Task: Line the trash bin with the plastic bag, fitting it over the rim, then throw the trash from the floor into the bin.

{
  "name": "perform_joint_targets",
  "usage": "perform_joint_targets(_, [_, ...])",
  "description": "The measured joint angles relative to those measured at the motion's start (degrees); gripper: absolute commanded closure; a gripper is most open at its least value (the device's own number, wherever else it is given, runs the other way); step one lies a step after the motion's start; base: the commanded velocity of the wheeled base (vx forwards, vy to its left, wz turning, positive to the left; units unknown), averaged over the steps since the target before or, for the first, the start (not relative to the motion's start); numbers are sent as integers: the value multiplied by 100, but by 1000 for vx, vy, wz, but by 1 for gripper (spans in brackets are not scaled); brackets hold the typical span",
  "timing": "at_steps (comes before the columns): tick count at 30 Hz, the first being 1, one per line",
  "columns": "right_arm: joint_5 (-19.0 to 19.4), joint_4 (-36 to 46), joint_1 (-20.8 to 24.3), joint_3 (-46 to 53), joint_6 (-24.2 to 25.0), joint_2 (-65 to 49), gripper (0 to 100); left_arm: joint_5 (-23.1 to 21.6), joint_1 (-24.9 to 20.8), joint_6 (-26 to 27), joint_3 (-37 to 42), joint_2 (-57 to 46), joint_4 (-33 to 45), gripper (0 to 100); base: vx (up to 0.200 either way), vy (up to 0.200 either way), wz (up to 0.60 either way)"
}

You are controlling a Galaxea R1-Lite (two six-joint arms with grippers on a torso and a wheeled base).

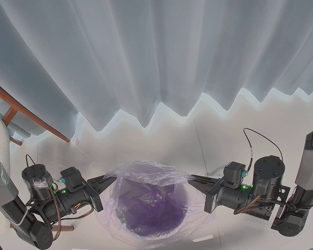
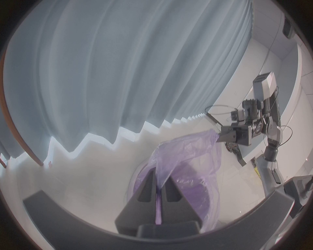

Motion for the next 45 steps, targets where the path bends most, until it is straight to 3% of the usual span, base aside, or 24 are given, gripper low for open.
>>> perform_joint_targets(11, [397, 0, -22, -185, 1317, 29, 100, -11, -262, -1529, 291, -33, -405, 100, 0, 0, 0])
perform_joint_targets(18, [1087, 2, -152, -518, 2338, 66, 100, -37, -284, -2375, 243, -48, -495, 100, 0, 0, 0])
perform_joint_targets(30, [1391, 0, -546, -1335, 3088, 306, 100, -474, -283, -5096, -87, -215, -530, 100, 0, 0, 0])
perform_joint_targets(45, [1419, 2, -1173, -2114, 3222, 980, 100, -1006, 260, -5298, -657, 577, -577, 100, 0, 0, 0])
